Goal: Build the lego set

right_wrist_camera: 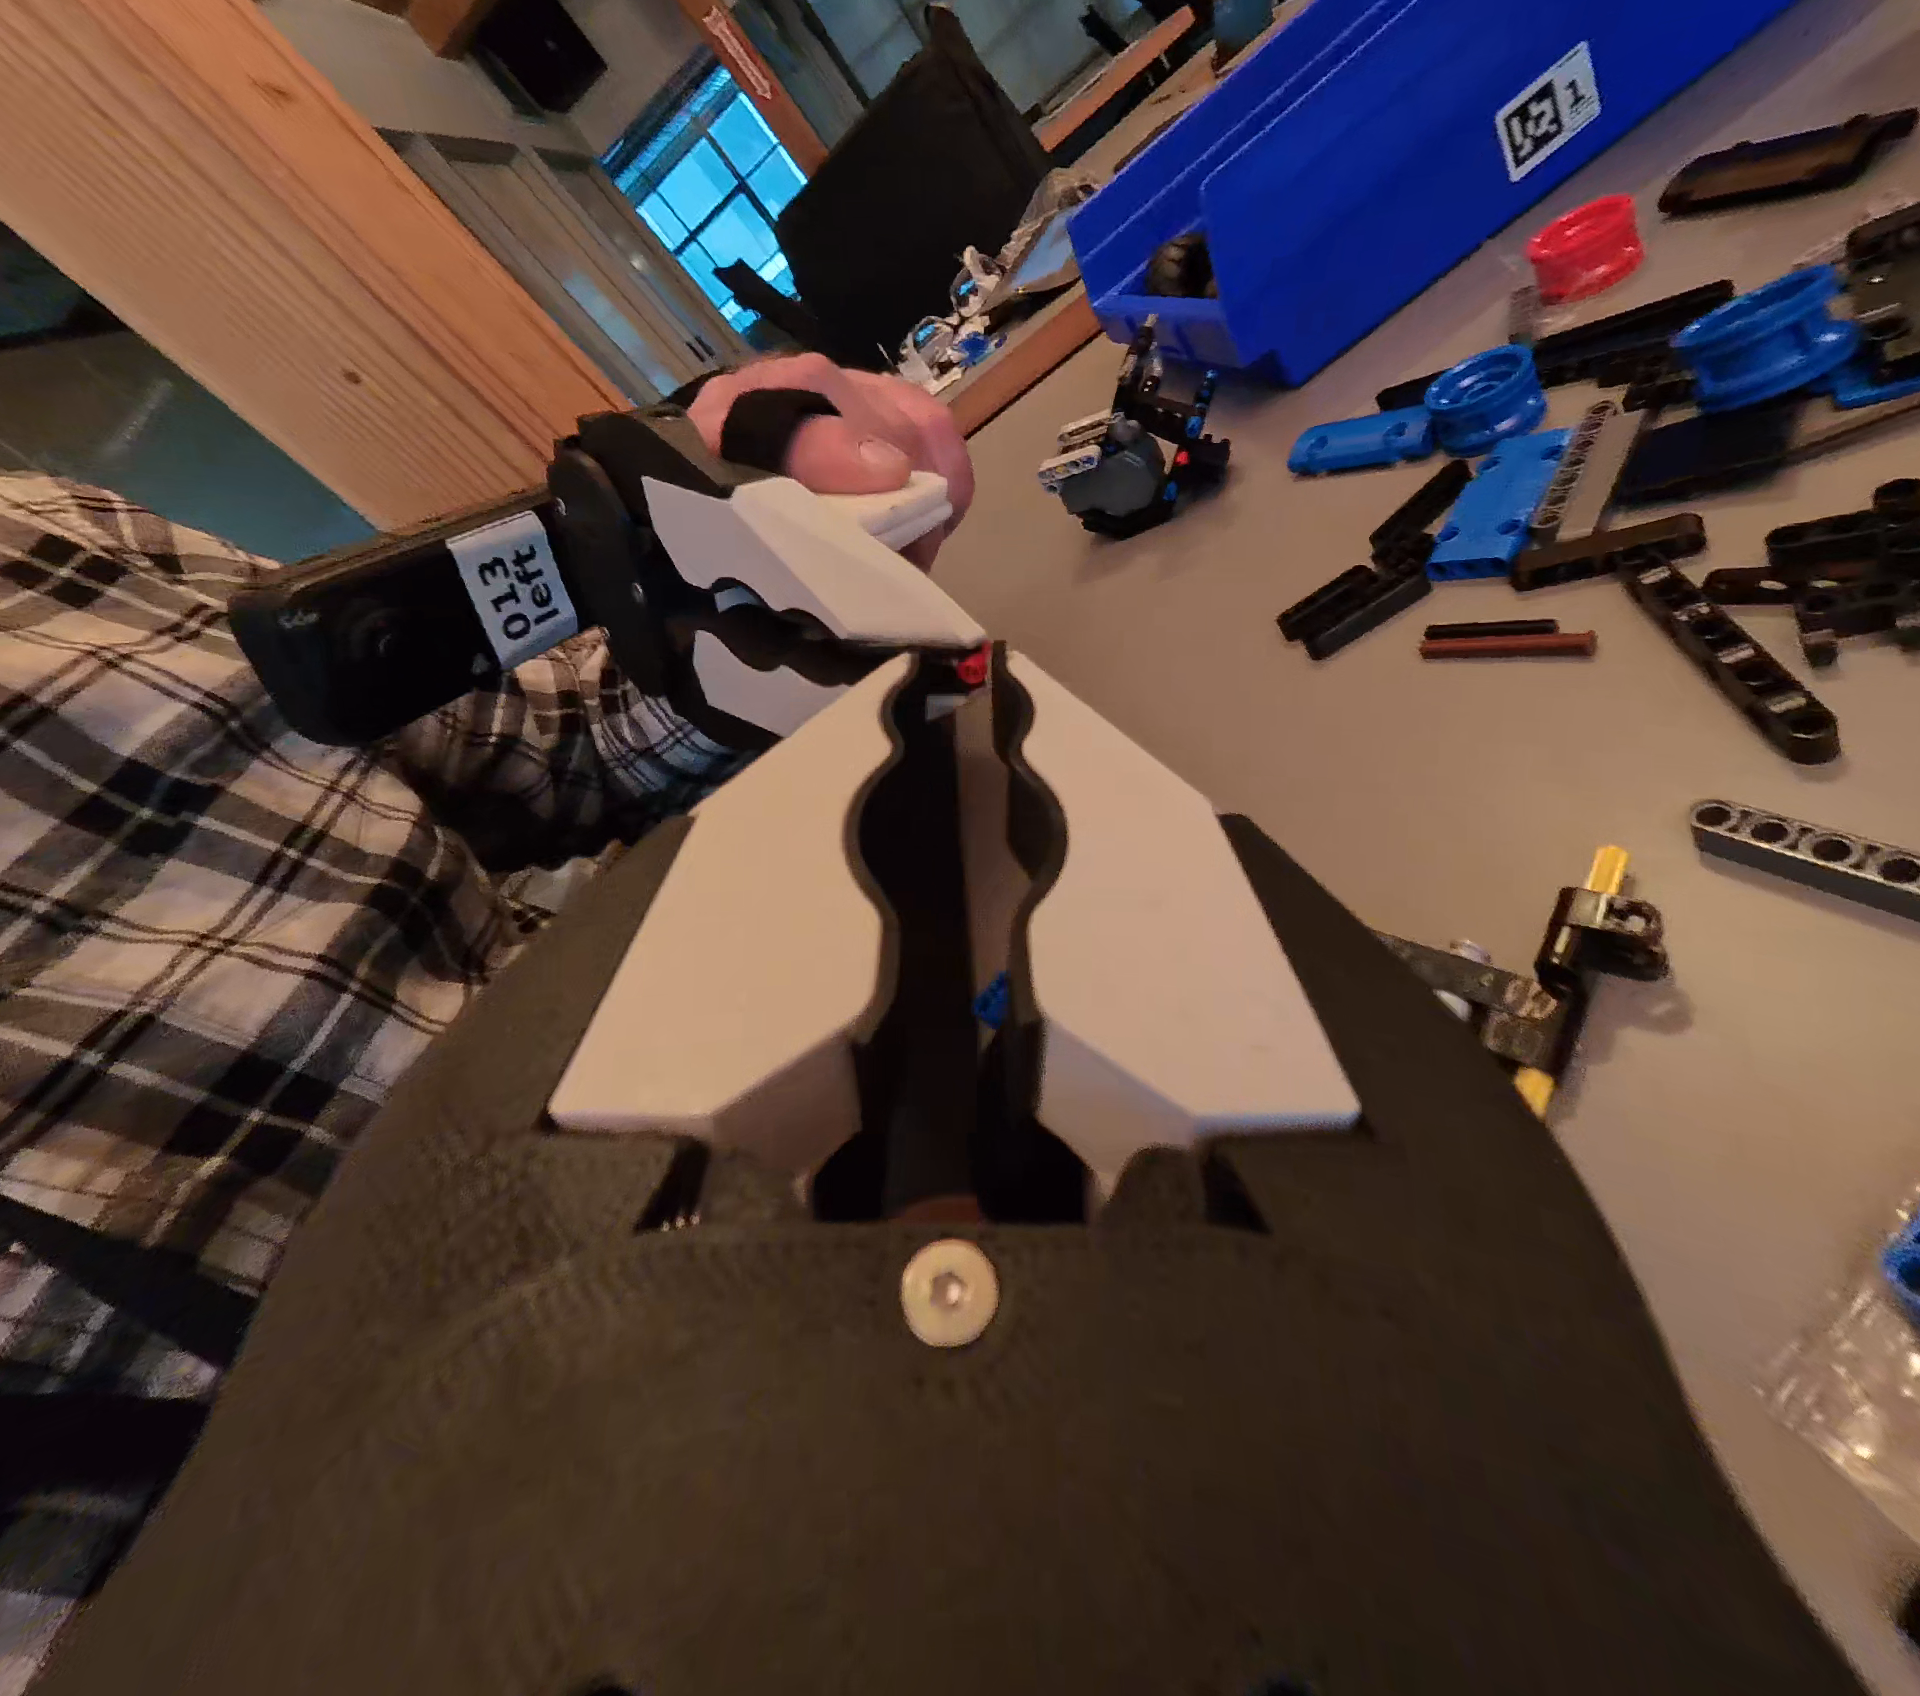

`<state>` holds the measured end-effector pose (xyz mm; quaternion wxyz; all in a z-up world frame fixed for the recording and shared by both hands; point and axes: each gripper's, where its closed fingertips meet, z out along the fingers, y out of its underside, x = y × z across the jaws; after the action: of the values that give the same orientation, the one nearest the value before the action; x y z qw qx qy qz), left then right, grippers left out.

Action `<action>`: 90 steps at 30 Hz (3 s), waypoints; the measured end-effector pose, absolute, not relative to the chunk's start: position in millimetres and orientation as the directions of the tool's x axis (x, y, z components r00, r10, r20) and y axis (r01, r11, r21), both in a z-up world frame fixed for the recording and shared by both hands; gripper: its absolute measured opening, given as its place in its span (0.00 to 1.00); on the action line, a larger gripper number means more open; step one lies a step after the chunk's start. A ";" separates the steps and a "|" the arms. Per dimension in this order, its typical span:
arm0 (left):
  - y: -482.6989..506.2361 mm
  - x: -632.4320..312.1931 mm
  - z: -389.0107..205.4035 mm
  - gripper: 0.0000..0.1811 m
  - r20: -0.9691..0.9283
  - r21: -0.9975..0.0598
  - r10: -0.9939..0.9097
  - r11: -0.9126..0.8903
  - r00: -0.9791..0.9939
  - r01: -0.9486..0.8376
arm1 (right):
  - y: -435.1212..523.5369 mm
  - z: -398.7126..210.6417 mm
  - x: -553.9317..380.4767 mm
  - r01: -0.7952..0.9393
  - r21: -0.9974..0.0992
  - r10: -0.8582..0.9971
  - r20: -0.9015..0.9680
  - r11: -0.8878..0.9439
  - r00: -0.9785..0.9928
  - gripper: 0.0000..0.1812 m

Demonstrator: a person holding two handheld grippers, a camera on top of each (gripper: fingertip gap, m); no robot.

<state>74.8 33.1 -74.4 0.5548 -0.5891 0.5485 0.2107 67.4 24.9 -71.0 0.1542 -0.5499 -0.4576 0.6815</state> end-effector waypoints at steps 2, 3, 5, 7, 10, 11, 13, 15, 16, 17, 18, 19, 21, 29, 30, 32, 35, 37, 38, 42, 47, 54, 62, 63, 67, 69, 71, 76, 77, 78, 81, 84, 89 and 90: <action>33.9 74.6 -74.3 0.01 -0.860 -0.417 -0.409 0.221 0.304 -0.882 | 25.8 -72.3 66.9 0.296 -0.791 0.717 -0.611 -0.535 -0.337 0.04; 34.1 75.2 -74.0 0.01 -0.862 -0.414 -0.407 0.225 0.301 -0.882 | 26.4 -72.4 67.1 0.293 -0.793 0.719 -0.609 -0.535 -0.336 0.03; 34.3 77.2 -72.2 0.01 -0.866 -0.412 -0.402 0.234 0.298 -0.881 | 27.0 -71.2 68.7 0.283 -0.797 0.722 -0.603 -0.533 -0.338 0.02; 34.7 78.5 -71.0 0.01 -0.868 -0.411 -0.399 0.240 0.297 -0.880 | 27.6 -69.7 70.2 0.267 -0.810 0.737 -0.587 -0.522 -0.336 0.02; 36.5 79.6 -69.8 0.02 -0.857 -0.432 -0.407 0.239 0.314 -0.869 | 29.2 -68.2 71.3 0.254 -0.826 0.757 -0.563 -0.503 -0.331 0.01; 37.1 79.1 -69.2 0.03 -0.851 -0.445 -0.411 0.234 0.327 -0.864 | 30.6 -68.5 71.9 0.252 -0.831 0.765 -0.556 -0.496 -0.325 0.01; 38.7 75.3 -66.0 0.10 -0.826 -0.492 -0.418 0.206 0.378 -0.846 | 34.2 -69.5 74.2 0.251 -0.844 0.789 -0.533 -0.474 -0.306 0.01; 38.8 70.3 -76.0 0.15 -0.712 -0.602 -0.518 0.101 0.475 -0.792 | 39.4 -75.1 79.4 0.262 -0.869 0.833 -0.483 -0.419 -0.271 0.01; 36.3 69.6 -86.0 0.17 -0.626 -0.652 -0.584 0.028 0.517 -0.757 | 43.4 -80.5 82.8 0.275 -0.882 0.860 -0.449 -0.383 -0.244 0.01; 32.9 68.9 -97.2 0.21 -0.536 -0.686 -0.637 -0.054 0.554 -0.726 | 47.9 -86.8 86.5 0.292 -0.894 0.887 -0.409 -0.341 -0.215 0.01; 29.5 67.5 -107.3 0.24 -0.475 -0.697 -0.664 -0.117 0.577 -0.707 | 51.3 -92.6 90.2 0.309 -0.902 0.909 -0.369 -0.301 -0.192 0.01; 24.8 66.0 -117.9 0.24 -0.430 -0.693 -0.686 -0.165 0.586 -0.702 | 52.7 -96.0 93.3 0.321 -0.904 0.919 -0.350 -0.281 -0.182 0.01; 16.1 60.2 -138.4 0.25 -0.367 -0.670 -0.713 -0.243 0.597 -0.702 | 53.3 -102.7 97.7 0.343 -0.908 0.934 -0.314 -0.242 -0.172 0.01; 8.2 59.1 -149.4 0.07 -0.375 -0.657 -0.712 -0.247 0.594 -0.712 | 42.9 -120.7 101.1 0.402 -0.911 0.962 -0.186 -0.092 -0.200 0.02; 11.0 57.8 -148.8 0.07 -0.370 -0.662 -0.704 -0.258 0.606 -0.704 | 42.4 -119.7 101.4 0.398 -0.913 0.963 -0.180 -0.088 -0.202 0.02; 16.8 52.9 -149.9 0.07 -0.359 -0.665 -0.688 -0.285 0.630 -0.690 | 42.7 -118.5 102.3 0.390 -0.917 0.964 -0.172 -0.082 -0.201 0.02; 19.4 52.8 -155.8 0.09 -0.366 -0.644 -0.690 -0.297 0.625 -0.705 | 43.6 -115.9 103.9 0.378 -0.922 0.965 -0.170 -0.085 -0.200 0.02; 20.9 53.7 -151.2 0.10 -0.368 -0.652 -0.682 -0.296 0.632 -0.698 | 44.2 -114.5 104.5 0.371 -0.925 0.966 -0.167 -0.083 -0.199 0.02; 22.0 53.1 -149.6 0.10 -0.366 -0.654 -0.678 -0.300 0.637 -0.695 | 44.2 -113.6 104.6 0.367 -0.926 0.966 -0.166 -0.084 -0.199 0.01; 25.7 52.7 -151.7 0.10 -0.376 -0.628 -0.680 -0.312 0.630 -0.713 | 43.6 -110.2 104.8 0.354 -0.931 0.965 -0.166 -0.085 -0.203 0.02; 29.0 54.6 -154.1 0.11 -0.410 -0.603 -0.679 -0.298 0.609 -0.739 | 45.2 -108.3 105.8 0.346 -0.934 0.967 -0.164 -0.088 -0.197 0.02; 34.7 57.0 -156.4 0.12 -0.405 -0.590 -0.689 -0.306 0.601 -0.747 | 47.2 -107.4 106.4 0.342 -0.935 0.968 -0.164 -0.091 -0.191 0.02; 43.8 59.6 -152.0 0.12 -0.406 -0.601 -0.679 -0.307 0.612 -0.738 | 50.3 -105.9 107.1 0.334 -0.937 0.969 -0.166 -0.098 -0.182 0.02; 44.5 58.7 -154.0 0.12 -0.405 -0.595 -0.679 -0.312 0.612 -0.740 | 50.7 -105.6 107.2 0.333 -0.938 0.969 -0.166 -0.099 -0.181 0.02; 44.4 58.8 -159.1 0.13 -0.399 -0.586 -0.685 -0.320 0.609 -0.744 | 52.7 -104.7 108.0 0.328 -0.939 0.970 -0.170 -0.105 -0.175 0.01; 46.7 60.6 -154.0 0.13 -0.399 -0.605 -0.677 -0.312 0.618 -0.733 | 53.8 -104.2 108.2 0.326 -0.939 0.970 -0.173 -0.110 -0.172 0.01; 49.6 62.2 -151.5 0.13 -0.395 -0.613 -0.675 -0.312 0.624 -0.726 | 54.3 -104.1 108.2 0.325 -0.939 0.970 -0.174 -0.112 -0.171 0.01; 52.2 61.3 -159.2 0.13 -0.400 -0.586 -0.681 -0.324 0.613 -0.743 | 55.5 -103.2 108.9 0.320 -0.940 0.970 -0.176 -0.115 -0.167 0.01; 53.2 61.1 -158.4 0.13 -0.402 -0.589 -0.676 -0.326 0.618 -0.740 | 56.0 -103.0 109.1 0.319 -0.940 0.970 -0.177 -0.117 -0.166 0.01; 54.5 61.4 -155.9 0.13 -0.407 -0.595 -0.669 -0.322 0.622 -0.736 | 56.2 -102.8 109.1 0.318 -0.941 0.970 -0.177 -0.117 -0.166 0.01; 56.3 64.7 -155.1 0.14 -0.384 -0.595 -0.675 -0.341 0.630 -0.728 | 56.1 -102.9 109.1 0.319 -0.941 0.970 -0.177 -0.117 -0.167 0.02; 59.3 63.0 -158.6 0.13 -0.396 -0.577 -0.671 -0.349 0.627 -0.738 | 56.2 -103.4 109.4 0.321 -0.940 0.971 -0.175 -0.115 -0.165 0.01; 47.0 67.0 -161.0 0.21 -0.228 -0.628 -0.668 -0.456 0.709 -0.631 | 58.5 -108.7 109.6 0.342 -0.936 0.977 -0.146 -0.086 -0.153 0.01; 43.8 67.1 -161.9 0.23 -0.205 -0.628 -0.667 -0.472 0.716 -0.619 | 57.4 -111.7 109.2 0.355 -0.933 0.979 -0.129 -0.067 -0.155 0.01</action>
<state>67.1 43.8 -161.9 0.3513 -0.8571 0.3752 -0.0341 109.2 57.4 -111.7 0.3321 -0.5589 -0.5969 0.4702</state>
